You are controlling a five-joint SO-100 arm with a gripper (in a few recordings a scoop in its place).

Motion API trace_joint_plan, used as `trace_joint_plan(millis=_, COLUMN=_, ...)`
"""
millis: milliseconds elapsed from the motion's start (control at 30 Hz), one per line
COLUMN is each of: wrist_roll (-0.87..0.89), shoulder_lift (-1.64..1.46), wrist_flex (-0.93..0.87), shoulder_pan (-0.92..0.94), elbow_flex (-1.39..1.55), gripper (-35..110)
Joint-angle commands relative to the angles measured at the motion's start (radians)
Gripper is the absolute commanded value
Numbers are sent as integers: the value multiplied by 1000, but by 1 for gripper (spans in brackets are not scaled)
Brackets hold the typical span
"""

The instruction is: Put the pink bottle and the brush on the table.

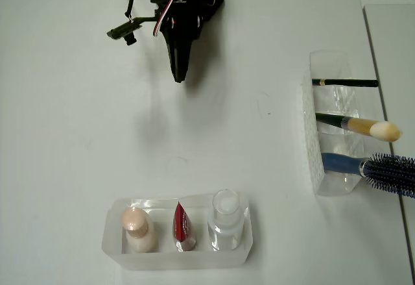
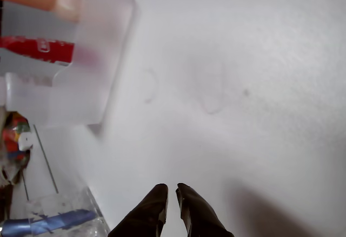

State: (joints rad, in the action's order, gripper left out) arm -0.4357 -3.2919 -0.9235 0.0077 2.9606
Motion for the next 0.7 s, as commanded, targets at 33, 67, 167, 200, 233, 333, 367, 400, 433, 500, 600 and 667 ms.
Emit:
trace_joint_plan(millis=33, wrist_roll=-121, shoulder_lift=-23, wrist_flex=-11, shoulder_pan=43, elbow_flex=-57, gripper=0)
trace_joint_plan(millis=67, wrist_roll=-144, shoulder_lift=-23, wrist_flex=-12, shoulder_pan=55, elbow_flex=-60, gripper=0)
trace_joint_plan(millis=167, wrist_roll=-221, shoulder_lift=-23, wrist_flex=-5, shoulder_pan=97, elbow_flex=-63, gripper=0)
trace_joint_plan(millis=200, wrist_roll=-241, shoulder_lift=-23, wrist_flex=0, shoulder_pan=109, elbow_flex=-66, gripper=0)
trace_joint_plan(millis=233, wrist_roll=-265, shoulder_lift=-23, wrist_flex=3, shoulder_pan=118, elbow_flex=-67, gripper=0)
trace_joint_plan(millis=333, wrist_roll=-334, shoulder_lift=-23, wrist_flex=29, shoulder_pan=140, elbow_flex=-74, gripper=0)
trace_joint_plan(millis=367, wrist_roll=-362, shoulder_lift=-21, wrist_flex=35, shoulder_pan=143, elbow_flex=-77, gripper=0)
trace_joint_plan(millis=400, wrist_roll=-385, shoulder_lift=-18, wrist_flex=43, shoulder_pan=147, elbow_flex=-80, gripper=0)
trace_joint_plan(millis=433, wrist_roll=-408, shoulder_lift=-15, wrist_flex=54, shoulder_pan=152, elbow_flex=-84, gripper=0)
trace_joint_plan(millis=500, wrist_roll=-474, shoulder_lift=-3, wrist_flex=75, shoulder_pan=164, elbow_flex=-84, gripper=0)
trace_joint_plan(millis=600, wrist_roll=-581, shoulder_lift=12, wrist_flex=110, shoulder_pan=195, elbow_flex=-74, gripper=0)
trace_joint_plan(millis=667, wrist_roll=-650, shoulder_lift=18, wrist_flex=124, shoulder_pan=213, elbow_flex=-74, gripper=0)
